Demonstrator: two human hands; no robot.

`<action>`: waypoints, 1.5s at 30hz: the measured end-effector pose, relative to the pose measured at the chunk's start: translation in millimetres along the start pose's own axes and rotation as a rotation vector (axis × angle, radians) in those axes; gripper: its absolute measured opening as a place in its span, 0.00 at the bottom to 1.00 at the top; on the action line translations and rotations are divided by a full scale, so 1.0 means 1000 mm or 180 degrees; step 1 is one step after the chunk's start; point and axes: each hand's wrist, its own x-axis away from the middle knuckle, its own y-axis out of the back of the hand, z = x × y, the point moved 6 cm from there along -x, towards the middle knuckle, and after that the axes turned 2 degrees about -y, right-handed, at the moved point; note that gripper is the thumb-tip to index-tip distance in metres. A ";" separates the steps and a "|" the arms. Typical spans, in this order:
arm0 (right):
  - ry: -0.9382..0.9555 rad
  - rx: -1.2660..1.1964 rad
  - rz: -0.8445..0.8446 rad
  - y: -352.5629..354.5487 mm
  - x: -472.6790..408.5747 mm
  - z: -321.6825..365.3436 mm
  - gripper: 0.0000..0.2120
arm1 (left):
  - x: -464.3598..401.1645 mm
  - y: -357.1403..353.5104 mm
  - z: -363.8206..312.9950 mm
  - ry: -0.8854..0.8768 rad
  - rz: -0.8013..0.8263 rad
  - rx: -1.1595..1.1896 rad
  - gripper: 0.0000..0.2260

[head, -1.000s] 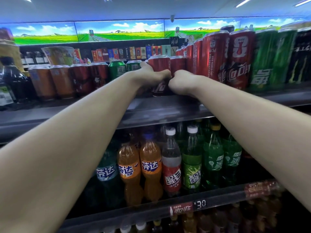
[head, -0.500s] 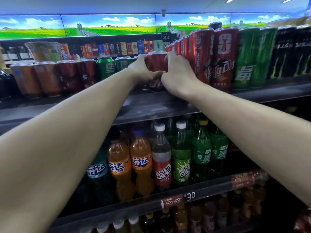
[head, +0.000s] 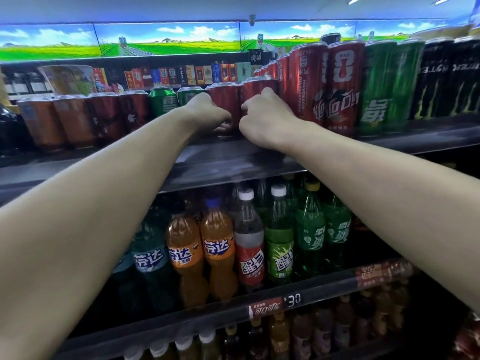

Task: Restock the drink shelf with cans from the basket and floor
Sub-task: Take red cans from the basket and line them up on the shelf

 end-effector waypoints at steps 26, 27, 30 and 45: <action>-0.0139 -0.0206 0.0196 0.002 0.030 0.006 0.20 | 0.039 0.024 0.011 0.0267 0.0178 -0.0511 0.06; -0.0171 -0.0216 0.0269 0.003 0.031 0.006 0.21 | 0.039 0.023 0.010 0.0287 0.0244 -0.0520 0.05; -0.0235 -0.0189 0.0408 0.004 0.030 0.004 0.20 | 0.033 0.016 0.007 0.0350 0.0404 -0.0562 0.03; -0.0394 -0.0064 0.0523 -0.001 0.011 0.001 0.15 | 0.007 -0.013 -0.002 0.0357 0.0553 -0.0448 0.08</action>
